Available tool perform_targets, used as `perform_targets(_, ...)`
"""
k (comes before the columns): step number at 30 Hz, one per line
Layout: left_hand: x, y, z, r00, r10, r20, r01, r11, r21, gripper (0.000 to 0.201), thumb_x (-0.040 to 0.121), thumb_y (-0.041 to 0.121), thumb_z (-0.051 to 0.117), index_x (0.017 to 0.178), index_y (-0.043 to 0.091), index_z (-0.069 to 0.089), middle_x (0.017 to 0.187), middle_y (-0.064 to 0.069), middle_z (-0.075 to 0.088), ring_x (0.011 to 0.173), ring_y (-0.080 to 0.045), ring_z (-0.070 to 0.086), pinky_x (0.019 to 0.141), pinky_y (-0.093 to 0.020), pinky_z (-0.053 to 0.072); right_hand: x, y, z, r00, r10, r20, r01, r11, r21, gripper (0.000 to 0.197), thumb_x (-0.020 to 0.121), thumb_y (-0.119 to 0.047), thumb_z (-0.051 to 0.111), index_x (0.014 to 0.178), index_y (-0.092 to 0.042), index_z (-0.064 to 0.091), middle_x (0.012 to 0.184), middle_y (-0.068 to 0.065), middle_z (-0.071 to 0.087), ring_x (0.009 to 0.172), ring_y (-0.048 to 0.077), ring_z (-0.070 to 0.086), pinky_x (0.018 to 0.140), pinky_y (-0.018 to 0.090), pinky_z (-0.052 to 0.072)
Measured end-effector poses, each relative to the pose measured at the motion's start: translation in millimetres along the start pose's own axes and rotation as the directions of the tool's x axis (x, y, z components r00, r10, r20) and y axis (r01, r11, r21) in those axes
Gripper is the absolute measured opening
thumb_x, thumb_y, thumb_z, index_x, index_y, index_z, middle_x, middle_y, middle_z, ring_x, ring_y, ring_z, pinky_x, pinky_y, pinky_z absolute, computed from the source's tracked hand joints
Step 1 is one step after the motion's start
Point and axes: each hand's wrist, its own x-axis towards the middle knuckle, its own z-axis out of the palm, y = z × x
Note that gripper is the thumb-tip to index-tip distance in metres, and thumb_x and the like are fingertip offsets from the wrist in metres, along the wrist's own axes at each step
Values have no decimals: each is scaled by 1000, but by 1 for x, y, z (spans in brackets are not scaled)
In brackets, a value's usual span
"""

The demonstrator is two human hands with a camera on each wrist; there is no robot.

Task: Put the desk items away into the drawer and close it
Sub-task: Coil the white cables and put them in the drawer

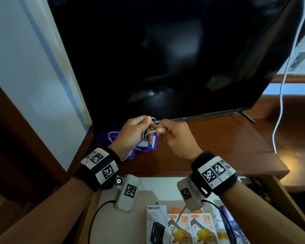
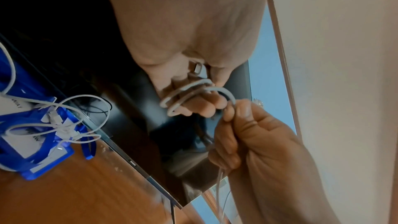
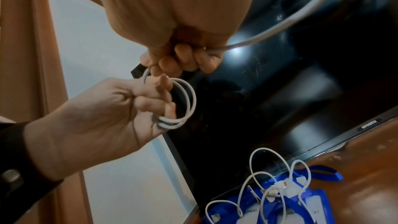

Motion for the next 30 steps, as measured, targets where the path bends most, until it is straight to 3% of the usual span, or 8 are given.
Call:
perform_targets(4, 1, 5, 3, 992, -93, 91, 99, 993, -67, 38, 102, 22, 38, 81, -5, 57, 46, 0, 42, 41, -12, 39, 54, -27, 37, 2, 7, 3, 993, 75, -93, -65, 992, 106, 19, 93, -12, 52, 78, -3, 58, 67, 8, 63, 59, 20, 59, 54, 28, 45)
perform_targets(7, 4, 9, -1, 960, -201, 196, 227, 967, -120, 37, 101, 24, 40, 74, 3, 54, 44, 6, 31, 37, -7, 28, 53, -25, 34, 2, 7, 4, 981, 150, -122, -123, 970, 210, 14, 91, -9, 57, 79, -9, 52, 66, 2, 58, 59, 9, 53, 55, 14, 42)
perform_targets(12, 4, 4, -8, 937, -225, 267, 298, 914, -276, 38, 100, 27, 36, 67, 11, 46, 43, 7, 25, 39, -10, 28, 63, -28, 41, 12, 0, 3, 959, 268, -92, -225, 918, 327, 19, 89, -9, 63, 77, -14, 50, 63, -6, 53, 56, 0, 50, 55, 15, 42)
perform_targets(15, 5, 0, -12, 937, -216, 274, 313, 868, -386, 35, 93, 32, 42, 63, 14, 48, 41, 8, 24, 39, -11, 27, 67, -29, 41, 16, -4, 2, 949, 307, 70, -308, 856, 415, 13, 92, -16, 60, 80, -11, 59, 66, -1, 59, 60, 8, 54, 58, 28, 47)
perform_targets(20, 3, -3, -17, 915, -225, 335, 381, 759, -529, 35, 88, 34, 46, 60, 13, 49, 39, 8, 24, 35, -7, 21, 55, -24, 40, 15, -3, -5, 839, 361, 408, -536, 679, 501, 28, 97, -21, 51, 71, -13, 60, 51, 1, 32, 41, 8, 24, 40, 19, 23)
perform_targets(25, -1, -5, -10, 959, -164, 231, 260, 833, -489, 33, 86, 33, 50, 58, 16, 47, 43, 7, 23, 43, -9, 22, 51, -22, 31, 14, -12, 3, 844, 425, 328, -536, 639, 551, 37, 100, -20, 47, 65, -16, 59, 45, -6, 36, 40, 8, 25, 38, 19, 24)
perform_targets(28, -4, -3, -12, 957, -182, 224, 274, 820, -503, 33, 86, 36, 49, 60, 15, 46, 42, 7, 22, 39, -9, 23, 57, -21, 43, 13, -14, 8, 859, 418, 295, -510, 653, 559, 33, 100, -20, 47, 77, -1, 60, 46, -6, 37, 38, 5, 26, 38, 17, 25)
perform_targets(30, -6, 2, -17, 958, -197, 209, 284, 752, -595, 33, 86, 35, 49, 60, 15, 44, 41, 8, 22, 34, -7, 22, 61, -22, 46, 11, -12, 10, 859, 431, 278, -504, 613, 608, 24, 98, -17, 50, 79, -4, 58, 47, -7, 36, 39, 5, 27, 38, 16, 25)
